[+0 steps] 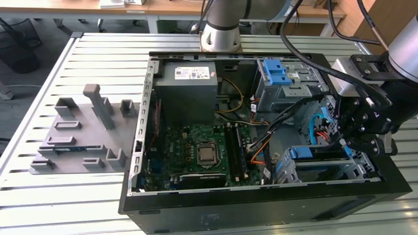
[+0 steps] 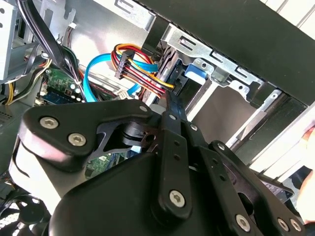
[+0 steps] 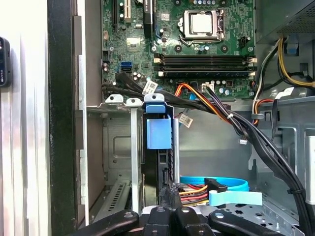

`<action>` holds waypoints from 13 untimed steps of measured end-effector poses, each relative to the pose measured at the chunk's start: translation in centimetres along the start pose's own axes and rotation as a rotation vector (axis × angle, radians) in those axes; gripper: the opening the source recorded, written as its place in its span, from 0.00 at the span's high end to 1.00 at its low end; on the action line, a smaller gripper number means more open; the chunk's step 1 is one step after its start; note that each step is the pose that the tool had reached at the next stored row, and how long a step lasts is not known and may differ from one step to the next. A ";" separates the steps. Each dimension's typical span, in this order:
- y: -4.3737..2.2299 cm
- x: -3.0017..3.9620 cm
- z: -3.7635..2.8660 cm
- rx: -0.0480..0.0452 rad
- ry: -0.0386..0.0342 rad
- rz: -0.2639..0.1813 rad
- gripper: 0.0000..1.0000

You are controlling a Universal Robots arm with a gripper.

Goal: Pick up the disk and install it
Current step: 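Insert the first disk wire, then insert the second disk wire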

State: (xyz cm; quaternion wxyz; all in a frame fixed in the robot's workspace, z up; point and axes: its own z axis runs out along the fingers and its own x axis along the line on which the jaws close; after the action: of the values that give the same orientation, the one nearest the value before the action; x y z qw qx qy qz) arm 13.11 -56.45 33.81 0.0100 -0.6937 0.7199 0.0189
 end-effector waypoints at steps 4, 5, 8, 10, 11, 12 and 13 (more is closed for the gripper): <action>0.00 -0.02 -0.01 0.0000 0.0002 0.000 0.89; 0.00 -0.02 -0.01 0.0000 0.0002 0.000 0.89; 0.02 -0.02 -0.01 0.0000 0.0003 0.000 0.89; 0.07 -0.02 -0.01 0.0000 0.0002 0.000 0.89; 0.11 -0.01 -0.01 0.0001 0.0003 0.000 0.89; 0.19 -0.02 -0.01 0.0002 0.0002 0.000 0.89; 0.26 -0.01 -0.01 0.0003 0.0002 0.000 0.89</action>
State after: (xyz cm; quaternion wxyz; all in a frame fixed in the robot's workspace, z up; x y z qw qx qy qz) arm 12.85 -56.43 33.83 0.0101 -0.6937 0.7199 0.0187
